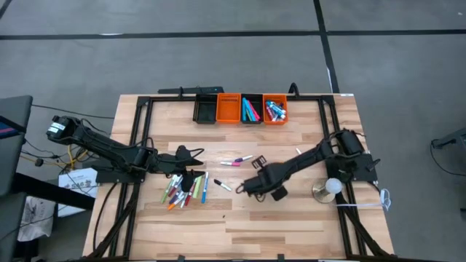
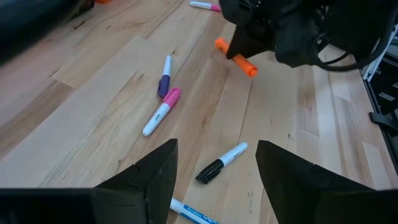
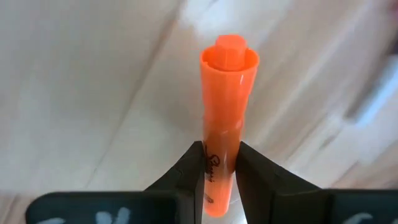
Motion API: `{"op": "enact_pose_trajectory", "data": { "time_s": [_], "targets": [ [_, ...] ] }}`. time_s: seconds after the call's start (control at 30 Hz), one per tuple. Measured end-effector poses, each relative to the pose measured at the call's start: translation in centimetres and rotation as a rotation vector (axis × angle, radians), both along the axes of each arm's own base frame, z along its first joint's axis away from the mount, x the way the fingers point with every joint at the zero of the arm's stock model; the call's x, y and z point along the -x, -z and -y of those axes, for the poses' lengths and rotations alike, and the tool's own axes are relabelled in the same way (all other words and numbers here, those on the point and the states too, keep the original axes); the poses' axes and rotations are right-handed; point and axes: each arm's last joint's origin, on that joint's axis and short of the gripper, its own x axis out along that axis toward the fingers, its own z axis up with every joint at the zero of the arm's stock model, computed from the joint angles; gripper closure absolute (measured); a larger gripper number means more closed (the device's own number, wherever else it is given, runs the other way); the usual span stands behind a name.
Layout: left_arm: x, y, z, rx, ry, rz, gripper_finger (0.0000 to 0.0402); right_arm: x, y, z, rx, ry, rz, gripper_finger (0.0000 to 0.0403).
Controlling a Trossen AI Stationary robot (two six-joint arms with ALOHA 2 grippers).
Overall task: Pick & Place Markers
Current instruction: Put the orange highlighter pen into the right black bin
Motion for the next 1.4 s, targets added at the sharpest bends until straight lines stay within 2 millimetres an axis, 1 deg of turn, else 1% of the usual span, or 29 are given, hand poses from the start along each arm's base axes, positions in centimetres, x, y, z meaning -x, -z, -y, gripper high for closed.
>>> {"op": "enact_pose_trajectory", "data": {
  "time_s": [0.23,0.33,0.43,0.63,0.73,0.83,1.0,1.17,1.23,1.3,1.4],
  "targets": [
    [0.0,0.0,0.0,0.000,0.000,0.000,0.0188,-2.6,-2.2,2.6,-0.030,0.090,0.109,0.0340],
    [0.0,0.0,0.0,0.000,0.000,0.000,0.0188,-3.4,-3.1,4.1,-0.035,0.133,0.144,0.0340],
    [0.0,0.0,0.0,0.000,0.000,0.000,0.0188,-4.2,-4.2,5.8,0.003,0.198,0.187,0.0340],
    [0.0,0.0,0.0,-0.001,0.001,0.000,0.0188,-5.4,-6.6,10.0,0.053,0.318,0.273,0.0340],
    [0.0,0.0,0.0,-0.001,0.001,0.000,0.0188,-5.9,-7.6,12.7,0.057,0.391,0.330,0.0340],
    [0.0,0.0,0.0,-0.002,0.001,-0.001,0.0188,-6.2,-8.6,15.6,0.054,0.521,0.412,0.0340],
    [0.0,0.0,0.0,-0.003,0.002,-0.001,0.0188,-5.3,-9.4,21.1,0.056,0.806,0.516,0.0340],
    [0.0,0.0,0.0,-0.003,0.002,-0.001,0.0188,-3.5,-9.4,26.0,0.044,1.072,0.572,0.0340],
    [0.0,0.0,0.0,-0.003,0.002,-0.001,0.0188,-2.8,-9.4,27.5,0.010,1.147,0.590,0.0339],
    [0.0,0.0,0.0,-0.003,0.002,-0.001,0.0188,-2.4,-9.4,28.6,-0.037,1.195,0.612,0.0339],
    [0.0,0.0,0.0,-0.003,0.002,-0.001,0.0188,-2.2,-9.5,29.6,-0.127,1.217,0.632,0.0339]
  ]
}}
